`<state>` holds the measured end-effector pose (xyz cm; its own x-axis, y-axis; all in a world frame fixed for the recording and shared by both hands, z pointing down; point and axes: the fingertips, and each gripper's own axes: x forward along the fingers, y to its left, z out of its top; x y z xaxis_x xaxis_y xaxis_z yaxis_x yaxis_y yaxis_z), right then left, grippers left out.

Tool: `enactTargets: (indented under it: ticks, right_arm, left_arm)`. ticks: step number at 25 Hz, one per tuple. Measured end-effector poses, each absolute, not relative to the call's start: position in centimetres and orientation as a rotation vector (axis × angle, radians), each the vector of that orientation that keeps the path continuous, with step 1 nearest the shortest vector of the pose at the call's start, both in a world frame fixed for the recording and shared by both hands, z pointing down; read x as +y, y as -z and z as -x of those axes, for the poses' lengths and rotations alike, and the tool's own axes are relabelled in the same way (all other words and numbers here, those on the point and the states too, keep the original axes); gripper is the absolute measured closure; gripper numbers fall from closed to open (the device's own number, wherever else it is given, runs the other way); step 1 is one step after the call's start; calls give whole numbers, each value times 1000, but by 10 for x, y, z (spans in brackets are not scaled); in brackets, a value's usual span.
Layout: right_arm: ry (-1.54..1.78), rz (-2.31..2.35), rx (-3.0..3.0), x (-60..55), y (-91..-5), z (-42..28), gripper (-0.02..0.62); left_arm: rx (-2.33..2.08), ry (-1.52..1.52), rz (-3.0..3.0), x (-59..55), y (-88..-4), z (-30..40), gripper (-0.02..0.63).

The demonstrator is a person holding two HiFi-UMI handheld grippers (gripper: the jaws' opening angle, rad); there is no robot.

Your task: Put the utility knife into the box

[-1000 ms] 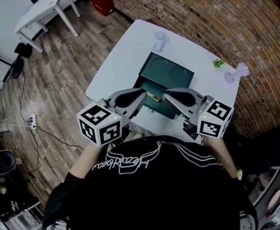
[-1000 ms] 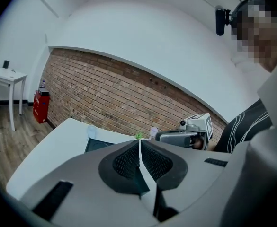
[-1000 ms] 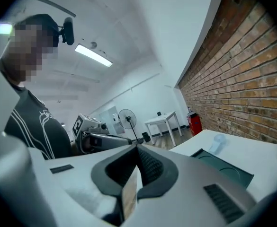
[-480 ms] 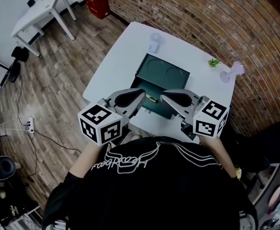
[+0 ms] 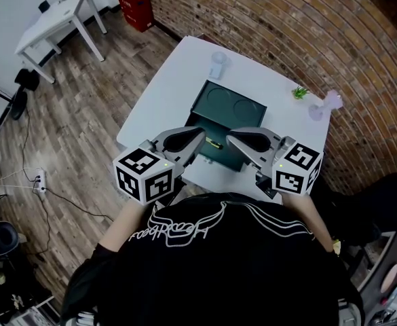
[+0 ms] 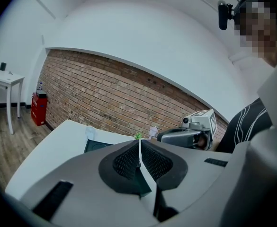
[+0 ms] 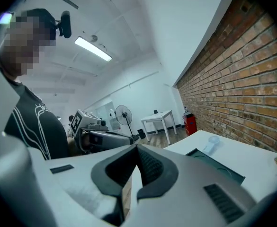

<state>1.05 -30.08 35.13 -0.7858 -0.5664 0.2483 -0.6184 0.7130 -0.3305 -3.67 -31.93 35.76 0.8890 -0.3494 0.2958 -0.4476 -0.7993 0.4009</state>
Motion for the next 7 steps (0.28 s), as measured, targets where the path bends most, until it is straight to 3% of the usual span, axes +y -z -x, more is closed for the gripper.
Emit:
enactTargets:
  ticks: [7]
  right_arm:
    - [-612, -976, -2775, -298, -353, -7, 592]
  left_arm:
    - [-578, -289, -2576, -318, -362, 43, 569]
